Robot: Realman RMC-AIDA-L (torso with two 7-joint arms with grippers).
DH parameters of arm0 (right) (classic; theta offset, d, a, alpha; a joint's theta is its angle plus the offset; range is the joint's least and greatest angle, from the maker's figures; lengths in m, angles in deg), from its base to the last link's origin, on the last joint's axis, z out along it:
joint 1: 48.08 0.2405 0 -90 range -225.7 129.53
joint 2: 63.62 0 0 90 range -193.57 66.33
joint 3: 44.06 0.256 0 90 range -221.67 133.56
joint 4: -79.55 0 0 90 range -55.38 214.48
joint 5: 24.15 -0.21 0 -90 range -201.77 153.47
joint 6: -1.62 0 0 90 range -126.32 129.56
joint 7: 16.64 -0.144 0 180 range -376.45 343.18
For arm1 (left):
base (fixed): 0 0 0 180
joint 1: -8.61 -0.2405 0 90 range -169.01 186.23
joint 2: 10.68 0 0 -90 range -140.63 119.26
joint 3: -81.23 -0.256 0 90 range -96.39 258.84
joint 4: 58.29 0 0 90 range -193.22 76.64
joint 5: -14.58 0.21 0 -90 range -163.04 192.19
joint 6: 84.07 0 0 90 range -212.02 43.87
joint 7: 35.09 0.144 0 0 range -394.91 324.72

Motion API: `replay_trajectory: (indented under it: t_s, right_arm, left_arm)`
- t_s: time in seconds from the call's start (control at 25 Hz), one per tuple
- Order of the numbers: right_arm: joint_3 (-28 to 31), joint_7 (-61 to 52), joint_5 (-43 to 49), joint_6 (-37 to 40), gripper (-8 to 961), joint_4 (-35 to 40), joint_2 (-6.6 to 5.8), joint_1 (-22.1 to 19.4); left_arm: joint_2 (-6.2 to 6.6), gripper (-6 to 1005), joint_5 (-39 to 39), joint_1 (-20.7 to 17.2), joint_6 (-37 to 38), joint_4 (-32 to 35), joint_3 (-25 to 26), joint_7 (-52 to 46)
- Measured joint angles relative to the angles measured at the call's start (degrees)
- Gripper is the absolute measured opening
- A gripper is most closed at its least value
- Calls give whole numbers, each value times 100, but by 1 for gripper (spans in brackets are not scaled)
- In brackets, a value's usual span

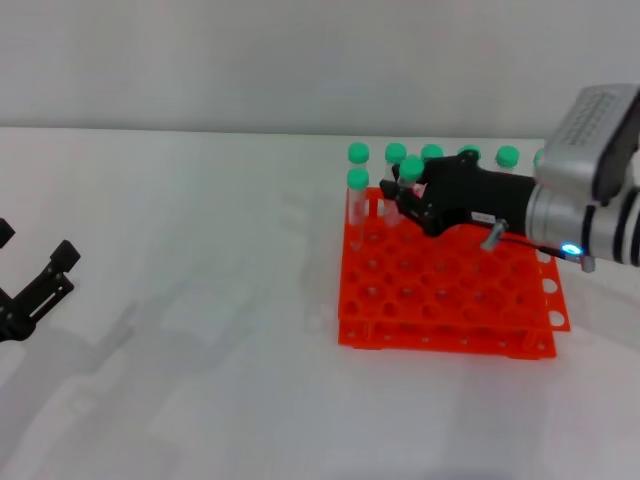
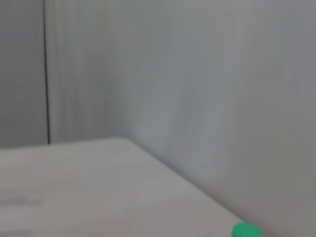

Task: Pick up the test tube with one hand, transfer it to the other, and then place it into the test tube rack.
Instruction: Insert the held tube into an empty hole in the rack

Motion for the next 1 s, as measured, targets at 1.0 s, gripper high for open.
replay_trajectory:
  t_s: [1.0]
  right_arm:
    - [-308,-86,-184,-195,484,237,8,4]
  left_arm:
    - [27,893,-50,70,-217,-1,-1,12]
